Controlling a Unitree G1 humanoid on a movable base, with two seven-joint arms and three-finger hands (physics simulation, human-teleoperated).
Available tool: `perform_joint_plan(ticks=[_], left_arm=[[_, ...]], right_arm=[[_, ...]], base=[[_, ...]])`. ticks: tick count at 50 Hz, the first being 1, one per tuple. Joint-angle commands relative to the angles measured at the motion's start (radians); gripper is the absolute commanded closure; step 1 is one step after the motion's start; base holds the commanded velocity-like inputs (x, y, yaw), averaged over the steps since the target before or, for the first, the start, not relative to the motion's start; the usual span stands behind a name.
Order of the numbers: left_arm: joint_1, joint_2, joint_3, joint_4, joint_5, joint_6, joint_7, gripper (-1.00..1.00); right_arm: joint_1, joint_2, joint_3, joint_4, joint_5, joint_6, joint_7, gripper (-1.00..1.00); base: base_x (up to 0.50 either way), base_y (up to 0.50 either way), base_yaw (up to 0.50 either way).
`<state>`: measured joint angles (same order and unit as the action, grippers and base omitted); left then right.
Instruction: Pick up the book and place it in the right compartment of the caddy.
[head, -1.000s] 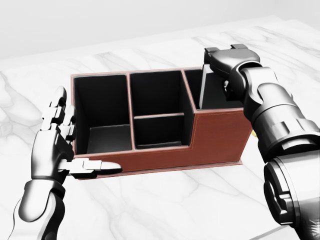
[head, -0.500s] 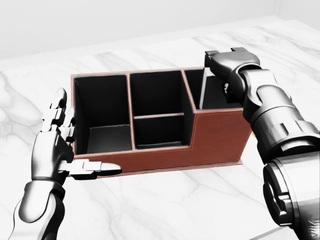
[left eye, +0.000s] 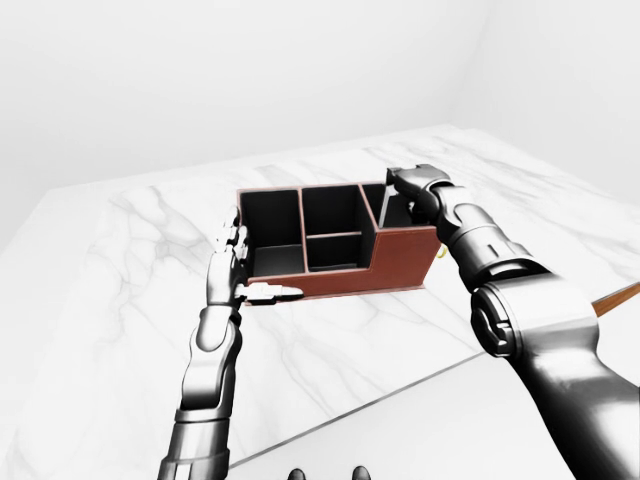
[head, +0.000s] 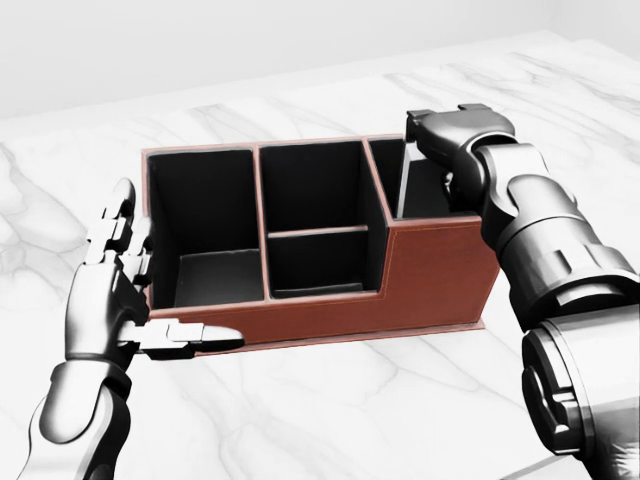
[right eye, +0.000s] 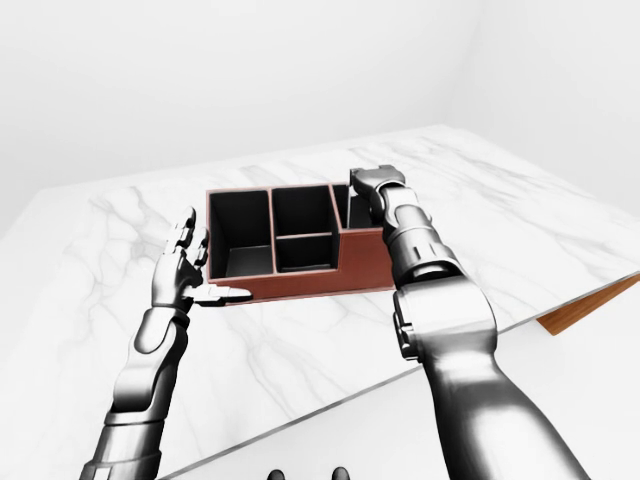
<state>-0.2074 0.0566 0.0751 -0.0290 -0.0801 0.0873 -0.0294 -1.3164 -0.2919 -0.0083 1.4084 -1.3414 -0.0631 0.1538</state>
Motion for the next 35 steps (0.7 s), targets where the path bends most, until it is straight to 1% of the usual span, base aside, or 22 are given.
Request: perform_joint_plan(ticks=[1,2,3,4,5,7,20,25,31,35], left_arm=[[0.018,-0.005,-0.006,-0.007,0.002,0.0,0.002,-1.0],[0.019,-0.005,-0.006,-0.007,0.003,0.0,0.002,-1.0],[0.021,-0.006,-0.006,-0.009,0.003,0.0,0.002,-1.0],[0.024,-0.007,-0.008,-0.012,0.004,0.0,0.003,-1.0],[0.03,-0.01,-0.011,-0.018,0.006,0.0,0.004,-1.0],[0.032,-0.01,-0.012,-0.02,0.006,0.0,0.004,-1.0],[0.043,-0.015,-0.016,-0.035,0.011,0.0,0.003,-1.0],[0.022,-0.009,-0.008,-0.02,0.006,0.0,0.001,-1.0],[-0.004,-0.001,0.0,0.001,-0.002,0.0,-0.001,-1.0],[-0.01,0.001,0.002,0.005,-0.005,0.0,-0.001,-1.0]], right_arm=[[-0.009,0.0,-0.004,-0.026,-0.033,0.008,-0.02,0.57],[-0.009,0.0,-0.004,-0.026,-0.033,0.008,-0.02,0.57],[-0.009,-0.001,-0.004,-0.026,-0.033,0.008,-0.021,0.3],[-0.008,-0.001,-0.005,-0.026,-0.032,0.007,-0.02,-0.01],[-0.007,-0.001,-0.005,-0.026,-0.033,0.008,-0.021,-0.73],[-0.006,-0.002,-0.006,-0.026,-0.032,0.007,-0.02,-1.0],[-0.007,-0.004,-0.005,-0.026,-0.033,0.006,-0.023,-1.0],[-0.015,-0.004,-0.005,-0.027,-0.033,0.003,-0.023,-1.0],[-0.021,-0.003,-0.007,-0.028,-0.026,-0.007,-0.031,-1.0],[-0.022,-0.002,-0.01,-0.031,-0.009,-0.02,-0.046,-1.0]], base=[[0.0,0.0,0.0],[0.0,0.0,0.0],[0.0,0.0,0.0],[0.0,0.0,0.0],[0.0,0.0,0.0],[0.0,0.0,0.0],[0.0,0.0,0.0],[0.0,0.0,0.0],[0.0,0.0,0.0],[0.0,0.0,0.0]])
